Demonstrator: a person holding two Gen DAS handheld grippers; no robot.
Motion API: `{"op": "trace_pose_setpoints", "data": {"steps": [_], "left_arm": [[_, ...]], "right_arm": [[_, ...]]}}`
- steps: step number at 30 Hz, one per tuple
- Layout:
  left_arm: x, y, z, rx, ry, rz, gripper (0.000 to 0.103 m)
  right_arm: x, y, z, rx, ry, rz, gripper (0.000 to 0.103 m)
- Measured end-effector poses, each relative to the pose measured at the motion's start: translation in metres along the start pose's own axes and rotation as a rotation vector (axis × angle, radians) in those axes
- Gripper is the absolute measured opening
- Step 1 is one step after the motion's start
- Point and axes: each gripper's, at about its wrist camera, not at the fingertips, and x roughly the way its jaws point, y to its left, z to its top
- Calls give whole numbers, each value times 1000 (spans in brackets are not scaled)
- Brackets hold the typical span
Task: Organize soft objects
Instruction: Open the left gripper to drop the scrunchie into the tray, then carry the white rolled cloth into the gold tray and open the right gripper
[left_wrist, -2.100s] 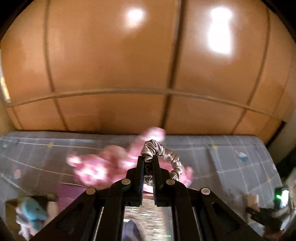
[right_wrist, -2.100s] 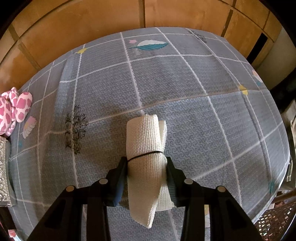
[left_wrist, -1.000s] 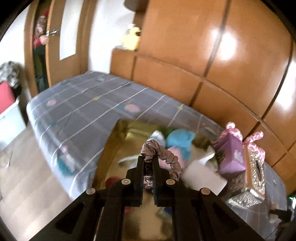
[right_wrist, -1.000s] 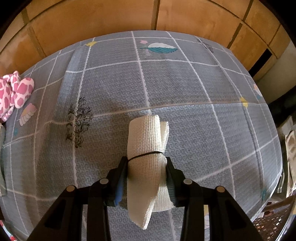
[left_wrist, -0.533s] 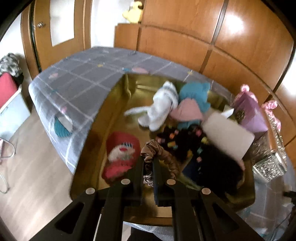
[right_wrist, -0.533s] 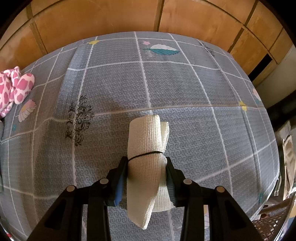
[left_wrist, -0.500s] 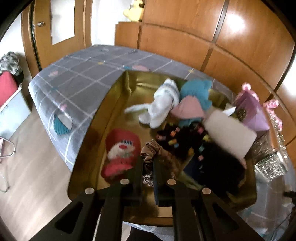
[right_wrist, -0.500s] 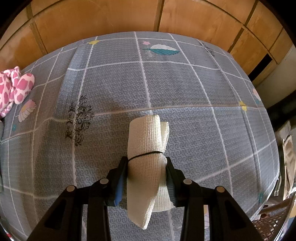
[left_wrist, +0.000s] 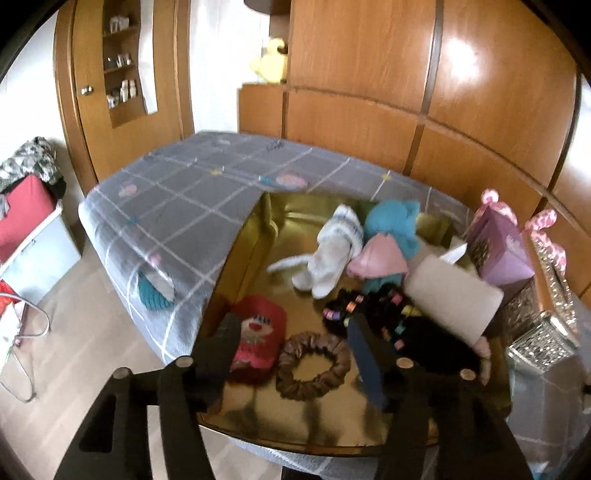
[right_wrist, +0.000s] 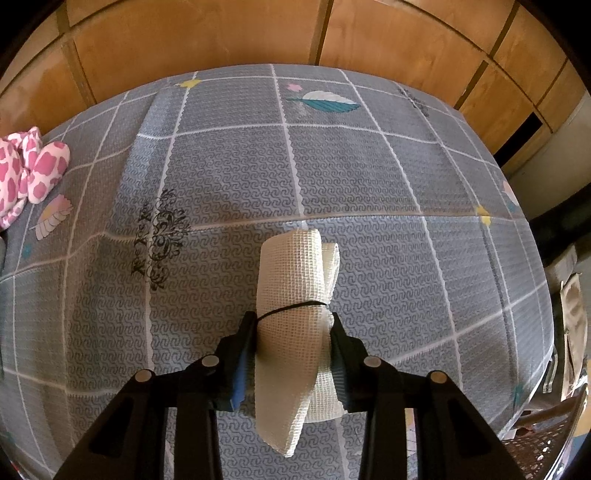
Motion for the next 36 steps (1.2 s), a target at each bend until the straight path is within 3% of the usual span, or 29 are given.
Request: {"op": "trace_pose_setpoints", "data": {"steps": [7, 18, 27, 36], "left_arm": [[-25, -11, 14, 24, -86, -15, 76], [-39, -32, 21, 66, -136, -50, 76], [-36, -38, 22, 75, -128, -64, 77], [-31, -39, 20, 77, -111, -73, 77]], "right_arm": [[-5, 11, -3, -20, -1, 37, 35], [-16, 61, -2, -36, -14, 168, 34], [-69, 107, 25, -21, -158, 338, 34], [-151, 181, 47, -148, -326, 496, 34]]}}
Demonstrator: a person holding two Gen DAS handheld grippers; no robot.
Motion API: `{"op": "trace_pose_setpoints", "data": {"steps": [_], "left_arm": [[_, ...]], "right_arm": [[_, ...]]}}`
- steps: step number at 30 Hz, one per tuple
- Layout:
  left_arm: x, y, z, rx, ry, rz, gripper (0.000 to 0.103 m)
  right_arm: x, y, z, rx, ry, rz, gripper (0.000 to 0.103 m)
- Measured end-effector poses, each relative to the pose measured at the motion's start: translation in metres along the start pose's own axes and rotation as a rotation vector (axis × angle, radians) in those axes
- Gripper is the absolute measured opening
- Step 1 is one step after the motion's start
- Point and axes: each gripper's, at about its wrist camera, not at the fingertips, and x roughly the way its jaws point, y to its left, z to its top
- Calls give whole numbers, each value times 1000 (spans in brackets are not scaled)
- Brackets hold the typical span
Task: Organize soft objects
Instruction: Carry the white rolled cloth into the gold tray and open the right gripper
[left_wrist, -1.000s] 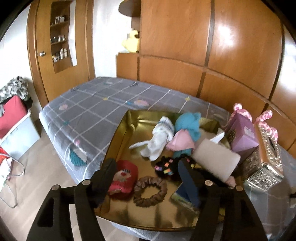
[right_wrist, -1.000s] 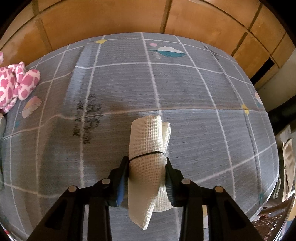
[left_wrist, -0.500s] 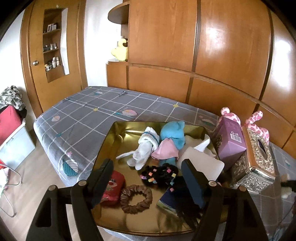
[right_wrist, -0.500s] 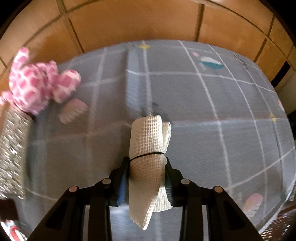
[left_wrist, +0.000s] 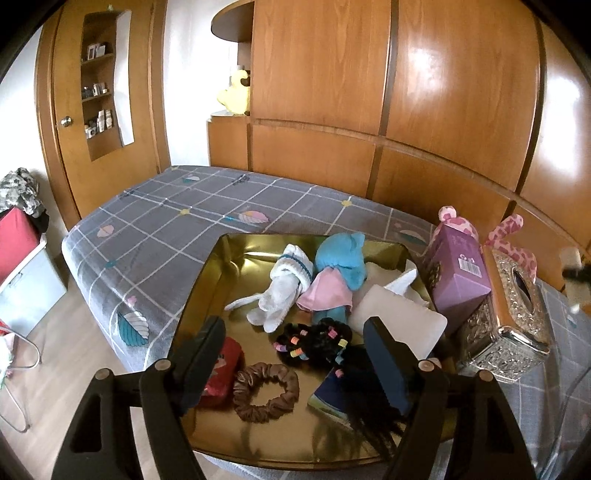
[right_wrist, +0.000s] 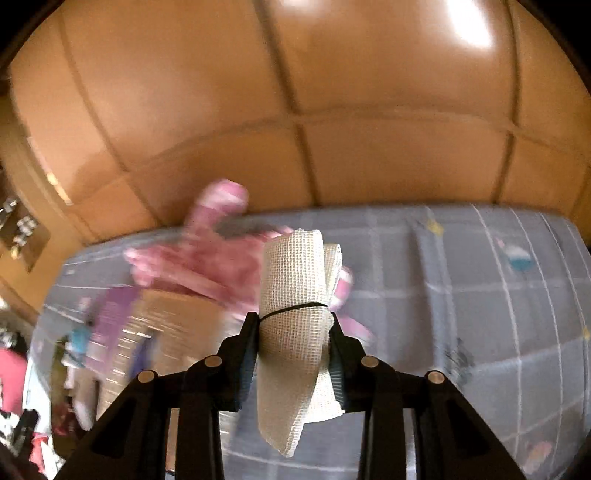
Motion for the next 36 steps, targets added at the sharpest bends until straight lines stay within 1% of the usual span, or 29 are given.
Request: {"op": "trace_pose_setpoints", "data": {"steps": [3, 4, 7, 10, 14, 19, 25, 28, 31, 33, 34, 36], "left_arm": [[0, 2, -1, -2, 2, 3, 78], [0, 3, -1, -4, 2, 4, 78], [0, 6, -1, -10, 3, 7, 78], [0, 10, -1, -16, 2, 14, 78], [-3, 16, -1, -27, -2, 24, 79], [-5, 25, -2, -44, -2, 43, 80], [-5, 39, -4, -73, 1, 61, 81], [-5, 53, -1, -102, -1, 84, 81], [-7, 73, 4, -159, -13, 119, 90], [-10, 85, 6, -191, -28, 144, 91], [-12, 91, 7, -209, -38, 154, 92], [-14, 99, 8, -232, -46, 163, 96]], "right_arm": [[-6, 37, 11, -69, -35, 69, 34], [-7, 45, 12, -86, -40, 86, 34], [-10, 87, 14, -170, -50, 162, 34], [-9, 120, 7, -231, -44, 223, 34], [-5, 167, -14, -311, -4, 308, 34], [11, 211, -52, -377, 73, 388, 34], [32, 251, -98, -428, 204, 492, 34], [43, 269, -116, -451, 248, 507, 34], [59, 285, -138, -470, 323, 515, 37], [69, 291, -150, -471, 372, 524, 38], [74, 294, -156, -473, 393, 526, 41], [80, 294, -164, -467, 427, 533, 42]]}}
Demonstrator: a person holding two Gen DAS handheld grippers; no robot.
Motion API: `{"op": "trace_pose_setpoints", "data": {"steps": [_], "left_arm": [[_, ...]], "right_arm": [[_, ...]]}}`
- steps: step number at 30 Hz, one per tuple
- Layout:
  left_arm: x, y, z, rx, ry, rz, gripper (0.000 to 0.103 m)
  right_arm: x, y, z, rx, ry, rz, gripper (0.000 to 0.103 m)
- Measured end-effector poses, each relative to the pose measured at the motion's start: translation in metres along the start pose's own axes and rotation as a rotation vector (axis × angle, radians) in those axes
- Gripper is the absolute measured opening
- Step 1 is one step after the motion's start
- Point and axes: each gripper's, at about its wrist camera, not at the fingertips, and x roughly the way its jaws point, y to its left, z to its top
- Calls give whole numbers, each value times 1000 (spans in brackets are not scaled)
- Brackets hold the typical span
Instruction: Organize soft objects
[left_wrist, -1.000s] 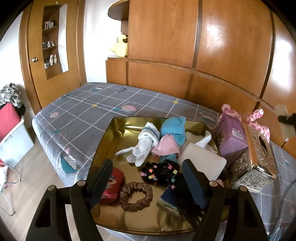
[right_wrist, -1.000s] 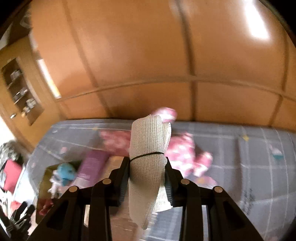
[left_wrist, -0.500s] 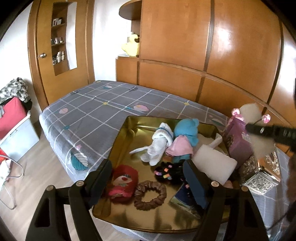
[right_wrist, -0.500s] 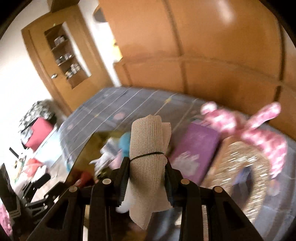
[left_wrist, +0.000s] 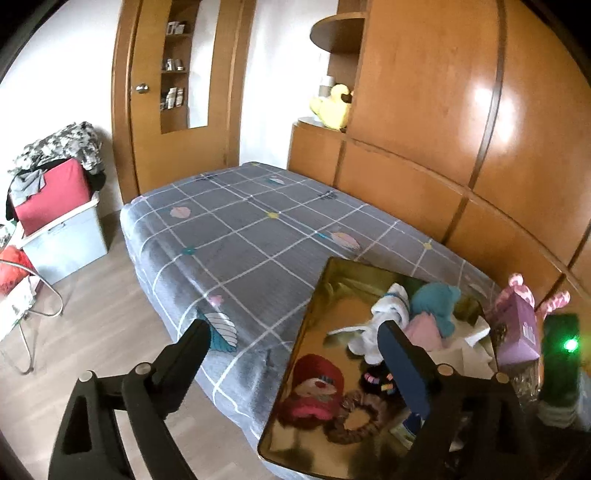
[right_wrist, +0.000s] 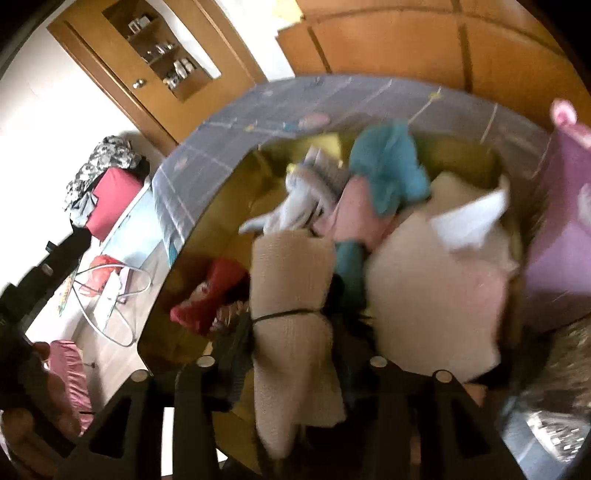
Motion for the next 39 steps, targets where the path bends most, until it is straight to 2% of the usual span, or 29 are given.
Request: {"op": "trace_pose_setpoints", "data": {"steps": [2, 5, 7, 9, 16, 22, 28, 32, 39], "left_arm": [[0, 2, 1, -8, -1, 5, 103], [-2, -3, 0, 2, 0, 0, 103], [-2, -8, 0, 21, 4, 5, 103], [-3, -17, -3, 49, 6, 6, 103], [-12, -41, -10, 95, 8, -40, 103], [-23, -63, -17, 136, -5, -59, 103], [-31, -85, -29, 152, 4, -80, 103], [-39, -103, -38, 189, -14, -57, 103], [-50, -123, -47, 220, -32, -84, 103]], "right_arm": [[2, 1, -3, 3, 1, 12, 44], [-5, 1, -7, 9, -7, 34, 48], [-16, -1, -11, 8, -31, 25, 59], [-26, 0, -13, 1, -57, 10, 60], [-75, 8, -29, -75, -230, -225, 60], [-113, 1, -47, -48, -354, -393, 60], [-143, -18, -65, 38, -430, -504, 60], [-154, -27, -77, 76, -456, -540, 60], [-167, -33, -86, 94, -496, -588, 60]]}}
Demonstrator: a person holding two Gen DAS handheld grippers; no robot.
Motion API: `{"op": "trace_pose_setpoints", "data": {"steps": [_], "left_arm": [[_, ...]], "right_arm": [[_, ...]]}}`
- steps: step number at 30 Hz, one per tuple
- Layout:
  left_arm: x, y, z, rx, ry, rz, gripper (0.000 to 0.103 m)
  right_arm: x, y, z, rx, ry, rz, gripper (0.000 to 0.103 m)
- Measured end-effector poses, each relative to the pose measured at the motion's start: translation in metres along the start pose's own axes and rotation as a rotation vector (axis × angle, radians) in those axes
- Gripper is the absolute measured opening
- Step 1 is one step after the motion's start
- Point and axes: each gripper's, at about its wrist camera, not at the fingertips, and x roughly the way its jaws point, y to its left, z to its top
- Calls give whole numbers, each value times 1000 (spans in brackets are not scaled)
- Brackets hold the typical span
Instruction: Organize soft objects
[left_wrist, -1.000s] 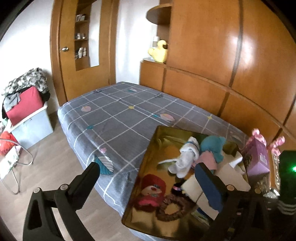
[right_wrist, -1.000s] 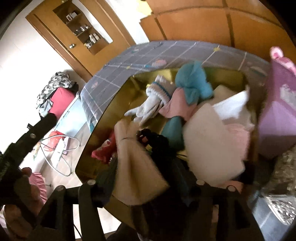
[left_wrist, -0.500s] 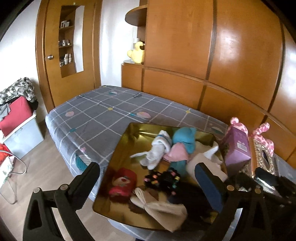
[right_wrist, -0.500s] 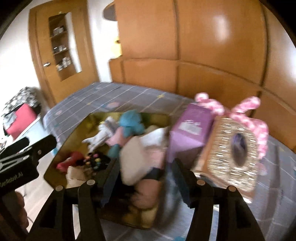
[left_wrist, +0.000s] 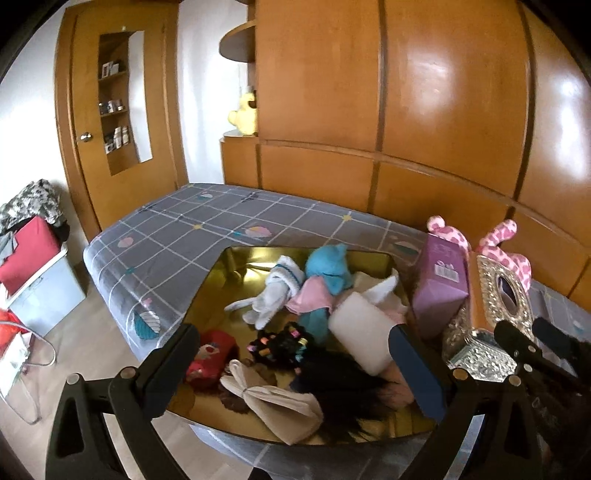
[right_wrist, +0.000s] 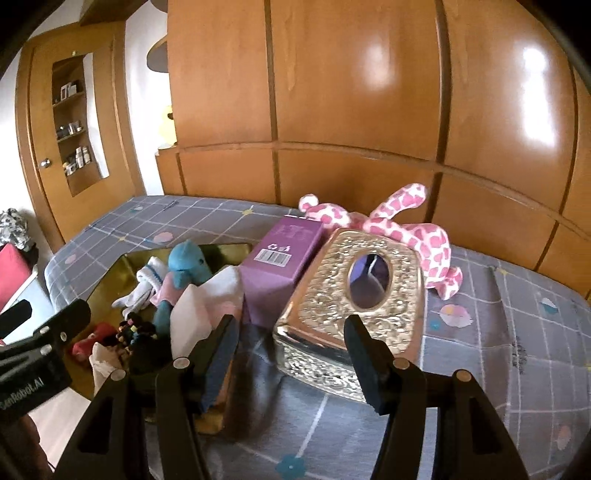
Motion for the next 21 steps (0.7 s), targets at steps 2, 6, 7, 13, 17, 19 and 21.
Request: {"op": "trace_pose_setpoints", "data": {"steps": [2, 6, 7, 13, 17, 19, 21], "left_arm": [[0, -5, -1, 13, 4, -7, 103], [-1, -12, -3, 30, 11, -20, 103], [-1, -13, -3, 33, 10, -21, 103], [0, -14, -3, 35, 12, -24, 103], [0, -15, -3, 35, 15, -28, 103], [-1, -15, -3, 35, 15, -29, 103], [-1, -14, -3, 33, 15, -30, 103]], "right_arm": [[-1, -1, 0, 0, -6, -4, 60], [-2, -3, 0, 5, -12, -12, 60], [-2, -4, 0, 8, -11, -14, 60], [-2, -6, -1, 20, -14, -28, 60], [-2, -5, -1, 17, -18, -33, 60], [-2, -5, -1, 17, -19, -33, 60], [-3, -5, -1, 17, -19, -34, 60]]}}
